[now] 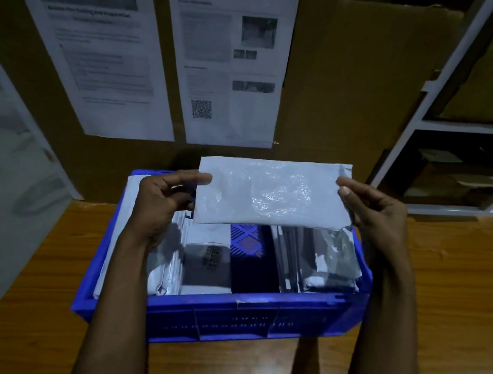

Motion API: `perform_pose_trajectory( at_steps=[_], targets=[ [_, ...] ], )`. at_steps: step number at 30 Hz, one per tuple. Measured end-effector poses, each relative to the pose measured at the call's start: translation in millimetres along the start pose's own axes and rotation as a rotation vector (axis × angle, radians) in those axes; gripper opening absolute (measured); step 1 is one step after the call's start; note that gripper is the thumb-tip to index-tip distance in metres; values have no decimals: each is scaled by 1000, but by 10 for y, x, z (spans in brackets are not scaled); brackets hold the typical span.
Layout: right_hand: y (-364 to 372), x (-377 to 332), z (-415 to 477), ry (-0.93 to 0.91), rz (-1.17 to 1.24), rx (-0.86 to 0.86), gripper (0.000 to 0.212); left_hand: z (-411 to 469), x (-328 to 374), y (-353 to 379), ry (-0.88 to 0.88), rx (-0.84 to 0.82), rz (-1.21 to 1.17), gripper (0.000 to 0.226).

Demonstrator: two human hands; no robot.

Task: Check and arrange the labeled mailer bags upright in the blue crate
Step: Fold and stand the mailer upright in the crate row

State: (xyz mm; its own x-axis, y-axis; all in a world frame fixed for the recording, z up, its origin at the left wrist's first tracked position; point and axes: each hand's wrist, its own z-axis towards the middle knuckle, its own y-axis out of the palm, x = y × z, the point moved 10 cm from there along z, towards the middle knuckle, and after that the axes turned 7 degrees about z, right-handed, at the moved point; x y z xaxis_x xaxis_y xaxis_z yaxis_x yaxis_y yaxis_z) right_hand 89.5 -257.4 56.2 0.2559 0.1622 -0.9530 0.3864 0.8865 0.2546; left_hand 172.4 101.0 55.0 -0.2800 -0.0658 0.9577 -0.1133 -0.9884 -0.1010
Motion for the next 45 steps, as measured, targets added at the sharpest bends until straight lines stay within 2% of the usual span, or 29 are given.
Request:
perform_pose_trajectory(
  at_steps=[4, 8, 9, 12, 14, 20, 23, 26, 30, 34, 37, 38, 42, 45],
  targets=[
    [57, 68, -13, 121, 93, -68, 24, -22, 80, -7, 79, -23, 17, 36],
    [97, 152, -56, 211, 125, -217, 43, -17, 103, -84, 115, -8, 64, 23],
    [103, 151, -65, 207, 133, -238, 47, -7, 109, -87, 127, -19, 66, 23],
    [126, 64, -65, 93, 53, -243, 38, 34, 100, -119, 134, -4, 51, 29],
    [124, 26, -59, 44, -18, -197, 47, 50, 66, -118, 122, 6, 39, 28],
    [51, -7, -18, 15, -90, -74, 27, 7, 50, -27, 20, 83, -34, 7],
    [68, 2, -8, 2, -105, -81, 25, 18, 22, -13, -16, 99, -34, 9],
    [88, 23, -13, 17, -98, -79, 32, 24, -17, -21, -64, 100, -57, 6],
    [106, 63, -21, 25, -59, -66, 37, 9, -65, -27, -123, 109, -100, 19],
    [151, 142, -20, 69, -62, -87, 23, -2, -150, 12, -199, 132, -161, 9],
    [248, 211, -40, 111, -82, -153, 6, -23, -135, 37, -206, 172, -144, 14],
    [262, 234, -42, 126, -65, -159, 8, -31, -120, 42, -201, 174, -129, 16],
    [246, 253, -4, 123, -86, -157, 45, -22, -102, 15, -183, 173, -38, 16],
    [232, 175, 13, 86, -95, -150, 50, 3, -82, -18, -172, 168, 45, 24]
  ],
)
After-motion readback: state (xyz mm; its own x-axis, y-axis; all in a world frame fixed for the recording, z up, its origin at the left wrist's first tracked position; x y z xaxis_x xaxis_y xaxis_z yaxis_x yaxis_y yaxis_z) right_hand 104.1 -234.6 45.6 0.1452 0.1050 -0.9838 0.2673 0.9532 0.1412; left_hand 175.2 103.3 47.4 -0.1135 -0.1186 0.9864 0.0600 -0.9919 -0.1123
